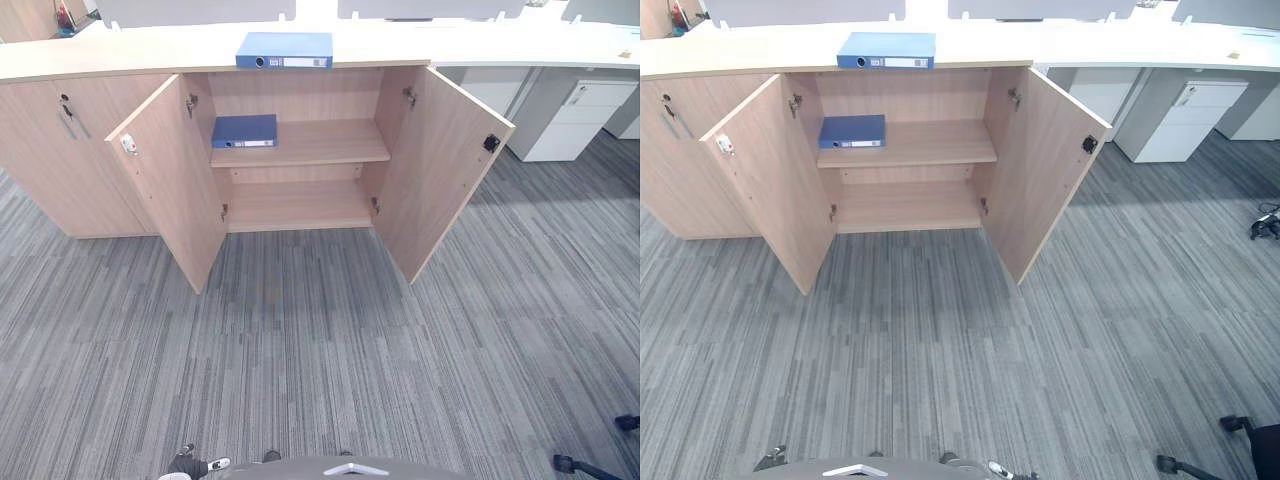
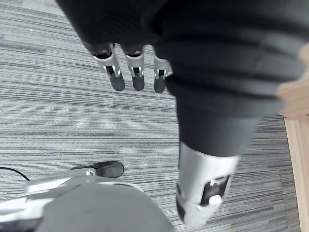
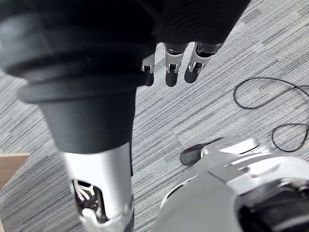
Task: Walk over to the cabinet, pick up the folder, carry it to the office cabinet, place the folder inside the office cabinet, then close the office cabinet door
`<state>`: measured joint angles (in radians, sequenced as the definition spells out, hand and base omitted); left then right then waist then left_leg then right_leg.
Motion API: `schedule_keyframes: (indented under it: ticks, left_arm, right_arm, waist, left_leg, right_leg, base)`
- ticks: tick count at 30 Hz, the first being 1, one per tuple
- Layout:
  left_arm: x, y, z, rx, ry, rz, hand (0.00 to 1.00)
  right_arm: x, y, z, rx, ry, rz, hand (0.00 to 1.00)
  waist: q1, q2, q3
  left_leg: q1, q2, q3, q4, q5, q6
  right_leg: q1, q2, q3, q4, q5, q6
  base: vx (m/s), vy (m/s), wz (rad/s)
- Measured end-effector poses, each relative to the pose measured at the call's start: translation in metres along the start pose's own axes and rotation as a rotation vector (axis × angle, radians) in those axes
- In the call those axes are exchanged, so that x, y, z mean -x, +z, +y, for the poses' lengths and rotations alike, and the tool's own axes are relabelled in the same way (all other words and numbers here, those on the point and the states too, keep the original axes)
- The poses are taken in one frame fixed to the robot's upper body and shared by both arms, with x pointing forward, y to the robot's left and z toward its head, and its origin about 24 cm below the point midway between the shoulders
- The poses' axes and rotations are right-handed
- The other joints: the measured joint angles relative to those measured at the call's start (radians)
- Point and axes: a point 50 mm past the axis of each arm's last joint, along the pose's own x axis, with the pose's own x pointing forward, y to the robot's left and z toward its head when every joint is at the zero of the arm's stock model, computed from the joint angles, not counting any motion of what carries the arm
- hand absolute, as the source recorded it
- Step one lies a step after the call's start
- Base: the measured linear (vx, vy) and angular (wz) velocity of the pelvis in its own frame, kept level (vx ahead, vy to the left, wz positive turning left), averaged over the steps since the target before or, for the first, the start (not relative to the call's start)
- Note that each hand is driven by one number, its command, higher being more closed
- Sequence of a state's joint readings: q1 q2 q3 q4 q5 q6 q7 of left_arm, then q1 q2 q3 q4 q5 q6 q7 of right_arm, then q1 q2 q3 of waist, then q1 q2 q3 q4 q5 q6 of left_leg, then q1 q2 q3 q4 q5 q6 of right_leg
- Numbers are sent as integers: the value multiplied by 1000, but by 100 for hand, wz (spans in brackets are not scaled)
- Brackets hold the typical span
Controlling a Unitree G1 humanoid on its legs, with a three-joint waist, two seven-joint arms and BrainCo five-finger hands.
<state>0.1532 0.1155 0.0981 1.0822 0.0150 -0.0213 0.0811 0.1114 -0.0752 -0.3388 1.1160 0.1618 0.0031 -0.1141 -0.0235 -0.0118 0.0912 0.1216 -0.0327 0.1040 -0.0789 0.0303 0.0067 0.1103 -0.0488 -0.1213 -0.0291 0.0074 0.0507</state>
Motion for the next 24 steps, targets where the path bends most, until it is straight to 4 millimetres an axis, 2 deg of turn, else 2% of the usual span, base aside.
schedule_keyframes:
  ticks: [8, 18, 24]
  left_arm:
    - [0, -1, -1, -18, -2, 4, 0]
    - [0, 0, -1, -20, -1, 4, 0]
    - [-1, 3, 0, -33, 0, -5, 0]
  right_arm:
    - [0, 3, 3, 10, 7, -12, 0]
    - [-1, 7, 6, 14, 14, -23, 0]
    - [-1, 9, 8, 31, 21, -26, 0]
  waist:
    - [-2, 5, 7]
    - [-3, -7, 17]
    - [-2, -6, 23]
  left_leg:
    - [17, 2, 4, -8, 1, -1]
    - [2, 1, 9, -8, -5, -2]
    - [0, 2, 22, -8, -7, -1]
  right_leg:
    - [13, 1, -2, -1, -4, 5]
    - [12, -4, -27, -28, 3, 17]
    - [9, -1, -19, -36, 18, 5]
  base:
    - [-48, -15, -1]
    - [-40, -9, -1]
    - [55, -11, -6]
